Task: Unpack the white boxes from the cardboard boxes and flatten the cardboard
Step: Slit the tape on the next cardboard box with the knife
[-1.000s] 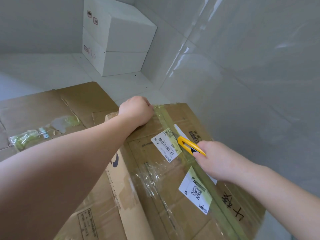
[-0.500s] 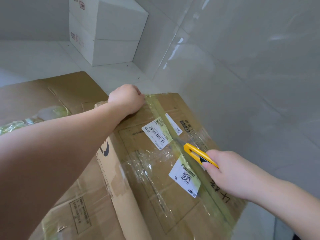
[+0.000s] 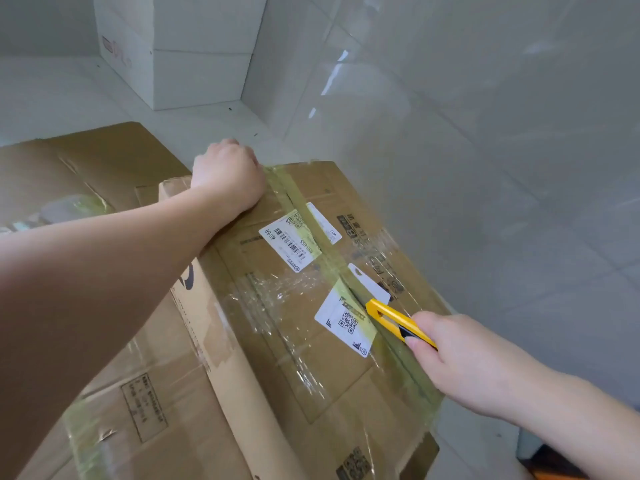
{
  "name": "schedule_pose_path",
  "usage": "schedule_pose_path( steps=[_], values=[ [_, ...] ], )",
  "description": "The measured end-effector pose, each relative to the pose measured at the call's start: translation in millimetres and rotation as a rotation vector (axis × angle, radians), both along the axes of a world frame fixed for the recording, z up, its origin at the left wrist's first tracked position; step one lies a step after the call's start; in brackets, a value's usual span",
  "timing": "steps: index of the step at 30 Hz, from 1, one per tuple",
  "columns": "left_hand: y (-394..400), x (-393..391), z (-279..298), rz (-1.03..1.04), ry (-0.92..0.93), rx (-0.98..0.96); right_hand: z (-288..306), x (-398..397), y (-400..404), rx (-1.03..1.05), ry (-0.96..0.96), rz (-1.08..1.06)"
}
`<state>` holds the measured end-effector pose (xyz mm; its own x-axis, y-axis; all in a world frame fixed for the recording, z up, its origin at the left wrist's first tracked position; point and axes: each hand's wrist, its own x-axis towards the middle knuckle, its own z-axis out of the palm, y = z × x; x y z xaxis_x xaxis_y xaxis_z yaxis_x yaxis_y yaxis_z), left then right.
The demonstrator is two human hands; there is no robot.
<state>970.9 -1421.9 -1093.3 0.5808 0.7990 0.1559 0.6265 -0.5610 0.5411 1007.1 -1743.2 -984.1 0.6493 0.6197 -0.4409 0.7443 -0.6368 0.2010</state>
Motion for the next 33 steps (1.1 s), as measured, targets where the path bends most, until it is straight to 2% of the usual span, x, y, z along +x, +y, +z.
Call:
schedule_pose_path(
  steps=[2, 4, 7, 9, 12, 14, 16, 25, 33],
  values=[
    [-12, 0, 1, -0.050, -0.014, 0.186, 1, -3, -8, 0.008, -0.011, 0.000],
    [-35, 1, 4, -0.269, -0.110, 0.402, 1, -6, -15, 0.019, -0.021, 0.001],
    [-85, 0, 12, -0.836, -0.154, 0.464, 0, -9, -24, 0.004, -0.050, -0.012],
    [-114, 0, 13, -1.009, -0.096, 0.436, -3, -10, -30, -0.037, -0.065, -0.017],
    [-133, -2, 10, -0.997, -0.012, 0.327, -6, -9, -38, -0.021, -0.071, 0.014],
    [-139, -6, 10, -0.980, -0.022, 0.297, -4, -9, -46, -0.002, -0.078, 0.030],
    [-148, -7, 12, -1.010, -0.044, 0.303, -1, -11, -57, -0.004, -0.085, 0.033],
    [-182, -12, 21, -1.021, 0.156, 0.302, -8, -20, -96, -0.030, -0.148, 0.063],
    [-184, -9, 13, -1.027, 0.122, 0.355, -5, -21, -117, -0.063, -0.190, 0.098]
  ],
)
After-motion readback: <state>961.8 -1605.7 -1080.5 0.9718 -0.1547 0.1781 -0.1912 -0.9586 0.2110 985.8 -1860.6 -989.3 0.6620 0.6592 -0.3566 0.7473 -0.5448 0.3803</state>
